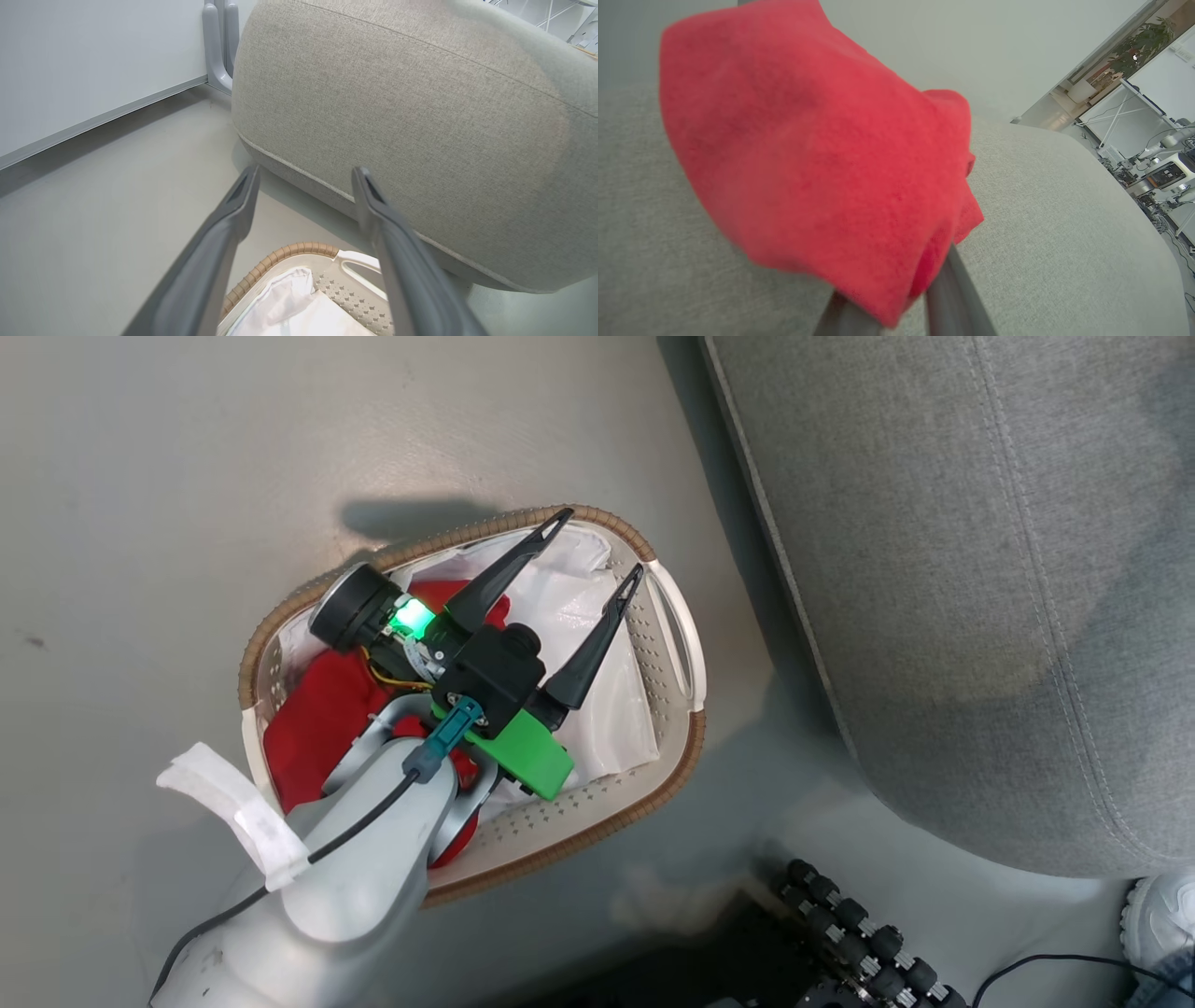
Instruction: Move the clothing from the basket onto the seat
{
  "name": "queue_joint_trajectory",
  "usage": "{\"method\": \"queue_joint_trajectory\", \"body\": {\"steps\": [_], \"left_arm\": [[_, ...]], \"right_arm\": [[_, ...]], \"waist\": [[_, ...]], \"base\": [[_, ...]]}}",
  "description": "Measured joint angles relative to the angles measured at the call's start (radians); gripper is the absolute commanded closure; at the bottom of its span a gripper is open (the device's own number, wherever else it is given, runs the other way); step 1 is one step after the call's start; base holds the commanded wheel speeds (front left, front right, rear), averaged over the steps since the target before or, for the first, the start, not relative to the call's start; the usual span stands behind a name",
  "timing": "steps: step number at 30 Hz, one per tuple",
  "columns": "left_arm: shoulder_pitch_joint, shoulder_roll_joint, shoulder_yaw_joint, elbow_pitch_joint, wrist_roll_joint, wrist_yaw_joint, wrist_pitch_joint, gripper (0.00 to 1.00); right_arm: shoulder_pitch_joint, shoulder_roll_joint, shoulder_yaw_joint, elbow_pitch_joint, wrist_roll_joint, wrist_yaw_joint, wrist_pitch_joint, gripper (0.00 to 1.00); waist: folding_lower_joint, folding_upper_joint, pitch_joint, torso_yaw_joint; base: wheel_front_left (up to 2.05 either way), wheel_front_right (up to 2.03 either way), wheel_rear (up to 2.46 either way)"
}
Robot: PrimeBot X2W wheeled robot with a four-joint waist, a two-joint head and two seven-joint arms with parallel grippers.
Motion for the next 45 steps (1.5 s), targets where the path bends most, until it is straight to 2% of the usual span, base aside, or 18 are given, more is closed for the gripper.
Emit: {"method": "queue_joint_trajectory", "body": {"steps": [8,15,23,27,34,43,45], "left_arm": [[0.007,-0.016,0.018,0.003,-0.009,0.0,0.0,0.0],[0.043,-0.044,0.051,0.006,-0.024,0.0,0.0,0.0],[0.112,-0.095,0.12,0.002,-0.061,0.0,0.0,0.0],[0.162,-0.115,0.163,0.004,-0.07,-0.001,0.0,0.0],[0.25,-0.134,0.286,0.001,-0.087,0.008,0.0,0.0],[0.382,-0.142,0.478,-0.01,-0.087,0.048,0.0,0.0],[0.407,-0.143,0.509,-0.009,-0.083,0.051,0.0,0.0]], "right_arm": [[0.111,0.027,0.047,-0.037,0.018,0.0,0.0,0.0],[0.234,0.046,0.069,-0.117,0.018,0.0,0.0,0.0],[0.292,0.012,0.071,-0.178,-0.005,0.0,0.0,0.0],[0.294,0.018,0.081,-0.224,-0.002,0.0,0.0,0.0],[0.353,0.097,0.099,-0.302,0.018,0.0,0.0,0.0],[0.472,0.264,0.101,-0.366,0.025,0.0,0.0,0.0],[0.508,0.284,0.108,-0.365,0.036,0.0,0.0,0.0]], "waist": [[0.0,0.0,-0.055,-0.002],[-0.0001,0.0,-0.136,0.012],[-0.0002,0.0,-0.258,0.057],[-0.0002,0.0,-0.334,0.097],[-0.0002,0.0,-0.441,0.167],[-0.0002,0.0,-0.566,0.248],[-0.0002,0.0,-0.589,0.262]], "base": [[0.0,0.0,0.0],[0.0,0.0,0.0],[0.0,0.0,0.0],[0.0,0.0,0.0],[0.0,0.0,0.0],[0.0,0.0,0.0],[0.0,0.0,0.0]]}}
